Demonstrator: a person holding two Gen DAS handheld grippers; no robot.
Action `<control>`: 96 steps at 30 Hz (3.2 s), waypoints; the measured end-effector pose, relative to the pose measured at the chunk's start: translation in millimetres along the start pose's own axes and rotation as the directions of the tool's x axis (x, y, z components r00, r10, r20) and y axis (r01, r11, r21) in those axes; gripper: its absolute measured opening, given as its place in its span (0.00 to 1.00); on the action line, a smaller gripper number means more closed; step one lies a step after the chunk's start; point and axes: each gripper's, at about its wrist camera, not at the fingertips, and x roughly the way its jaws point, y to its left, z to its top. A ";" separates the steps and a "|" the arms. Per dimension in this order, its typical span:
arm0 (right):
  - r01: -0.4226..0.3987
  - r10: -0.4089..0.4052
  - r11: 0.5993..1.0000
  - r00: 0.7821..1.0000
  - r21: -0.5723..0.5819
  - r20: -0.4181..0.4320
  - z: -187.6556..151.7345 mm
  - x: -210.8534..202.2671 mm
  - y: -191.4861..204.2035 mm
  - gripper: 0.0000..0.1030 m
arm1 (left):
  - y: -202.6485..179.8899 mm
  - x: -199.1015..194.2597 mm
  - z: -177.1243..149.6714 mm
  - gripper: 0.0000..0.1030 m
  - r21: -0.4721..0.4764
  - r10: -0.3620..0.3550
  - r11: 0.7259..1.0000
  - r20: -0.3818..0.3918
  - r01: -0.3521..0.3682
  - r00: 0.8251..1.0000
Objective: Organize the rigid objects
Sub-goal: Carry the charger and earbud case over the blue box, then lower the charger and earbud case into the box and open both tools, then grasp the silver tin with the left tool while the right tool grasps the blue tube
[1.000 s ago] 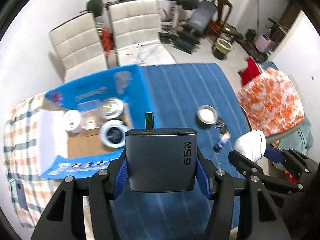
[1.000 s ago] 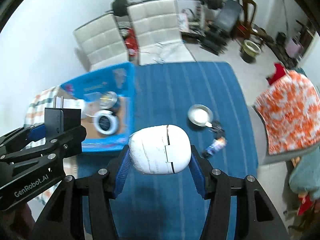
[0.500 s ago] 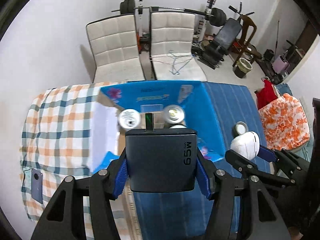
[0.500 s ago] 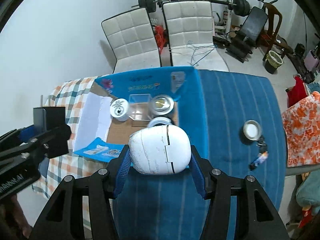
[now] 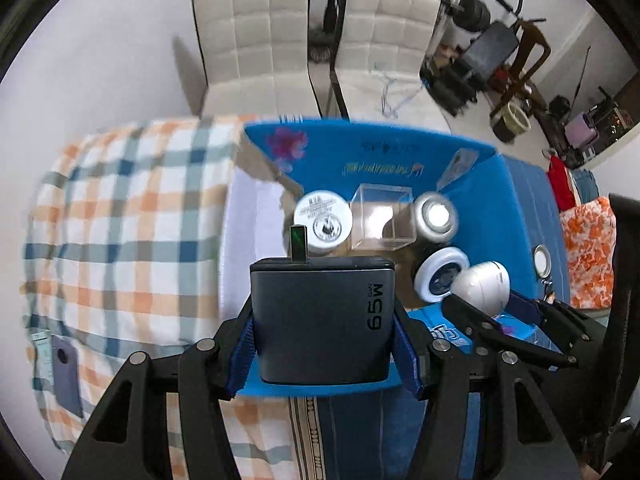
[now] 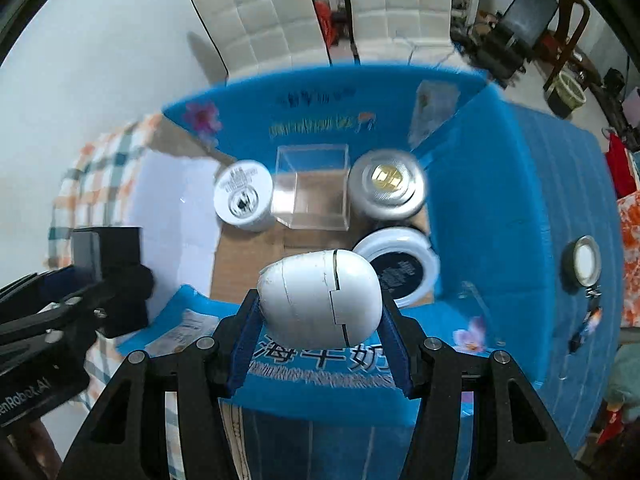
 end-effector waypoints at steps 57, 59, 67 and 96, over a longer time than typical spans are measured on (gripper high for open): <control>0.064 -0.064 0.998 0.974 -0.004 -0.219 16.2 64.8 -10.0 0.89 | 14.2 65.4 20.7 0.93 -0.025 -0.013 1.000 -0.277 0.006 0.961; 0.062 -0.062 0.998 0.979 -0.005 -0.195 12.2 48.0 -9.9 0.92 | 17.7 54.6 17.3 0.93 -0.035 -0.016 0.999 -0.254 0.007 0.967; 0.051 -0.052 0.999 0.995 -0.004 -0.081 -13.7 -23.5 -14.4 0.93 | 11.7 3.5 -0.7 1.00 -0.012 0.016 1.000 -0.123 -0.017 0.992; -0.042 0.056 0.995 0.986 -0.091 0.156 -75.6 -184.1 -56.4 0.96 | -57.0 -122.6 -58.8 1.00 0.004 0.124 0.992 0.165 -0.127 0.978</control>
